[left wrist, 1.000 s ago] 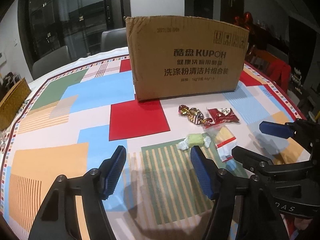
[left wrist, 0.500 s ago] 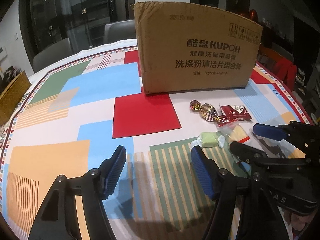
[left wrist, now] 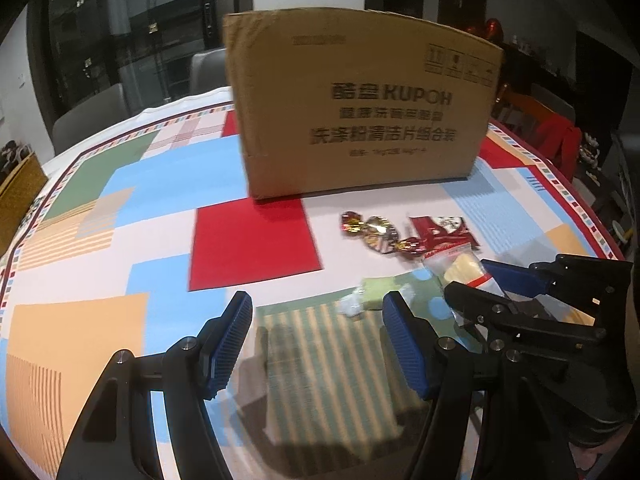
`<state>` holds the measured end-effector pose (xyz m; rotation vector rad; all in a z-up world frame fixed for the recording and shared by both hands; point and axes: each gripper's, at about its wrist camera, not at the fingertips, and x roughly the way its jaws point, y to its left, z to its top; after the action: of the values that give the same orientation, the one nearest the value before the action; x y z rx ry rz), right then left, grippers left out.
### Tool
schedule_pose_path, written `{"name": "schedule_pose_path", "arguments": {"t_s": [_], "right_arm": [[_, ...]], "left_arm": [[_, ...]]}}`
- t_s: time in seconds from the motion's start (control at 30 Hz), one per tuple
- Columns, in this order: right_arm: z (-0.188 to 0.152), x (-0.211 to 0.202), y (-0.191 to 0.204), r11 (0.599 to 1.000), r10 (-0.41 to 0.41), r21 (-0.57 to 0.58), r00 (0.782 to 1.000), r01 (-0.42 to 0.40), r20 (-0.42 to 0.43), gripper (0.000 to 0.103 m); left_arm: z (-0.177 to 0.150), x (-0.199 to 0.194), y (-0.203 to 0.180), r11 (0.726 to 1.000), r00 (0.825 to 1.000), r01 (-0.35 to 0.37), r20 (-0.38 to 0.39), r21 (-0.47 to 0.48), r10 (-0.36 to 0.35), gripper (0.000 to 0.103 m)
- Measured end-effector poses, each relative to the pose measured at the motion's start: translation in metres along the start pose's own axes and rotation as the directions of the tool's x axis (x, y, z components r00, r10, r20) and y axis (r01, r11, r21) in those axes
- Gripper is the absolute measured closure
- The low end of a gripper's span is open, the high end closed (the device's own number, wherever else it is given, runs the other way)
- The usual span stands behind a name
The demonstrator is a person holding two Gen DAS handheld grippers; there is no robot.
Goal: Organize snacks
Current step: 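Grasp the green wrapped candy with the left tool while the right tool grasps the white-red packet, then lift and carry the green candy and white-red packet over the box with both tools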
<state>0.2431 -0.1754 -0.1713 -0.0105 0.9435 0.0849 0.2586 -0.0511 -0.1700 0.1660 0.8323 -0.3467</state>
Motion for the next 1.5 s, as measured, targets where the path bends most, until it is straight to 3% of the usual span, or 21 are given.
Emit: {"name": "schedule_pose_path", "arguments": {"t_s": [0.43,0.6,0.73,1.5], "right_arm": [[-0.002,-0.009,-0.037,0.995,-0.042,0.091,0.999,0.041,0.012,0.073],[-0.001,-0.008,-0.044,0.993,-0.046,0.108,0.999,0.044,0.015,0.073],[-0.001,-0.008,-0.046,0.993,-0.045,0.112,0.999,0.043,0.016,0.073],[0.018,-0.050,-0.036,0.995,-0.054,0.090,0.992,0.044,0.112,0.073]], "left_arm": [[0.011,0.021,-0.029,0.999,0.999,0.019,-0.039,0.029,-0.017,0.038],[0.010,0.028,-0.034,0.999,0.997,0.034,-0.065,0.039,-0.032,0.059],[0.011,0.028,-0.034,0.998,0.997,0.044,-0.061,0.038,-0.042,0.070],[0.028,-0.017,-0.023,1.000,1.000,0.010,0.030,0.000,-0.010,0.072]]}}
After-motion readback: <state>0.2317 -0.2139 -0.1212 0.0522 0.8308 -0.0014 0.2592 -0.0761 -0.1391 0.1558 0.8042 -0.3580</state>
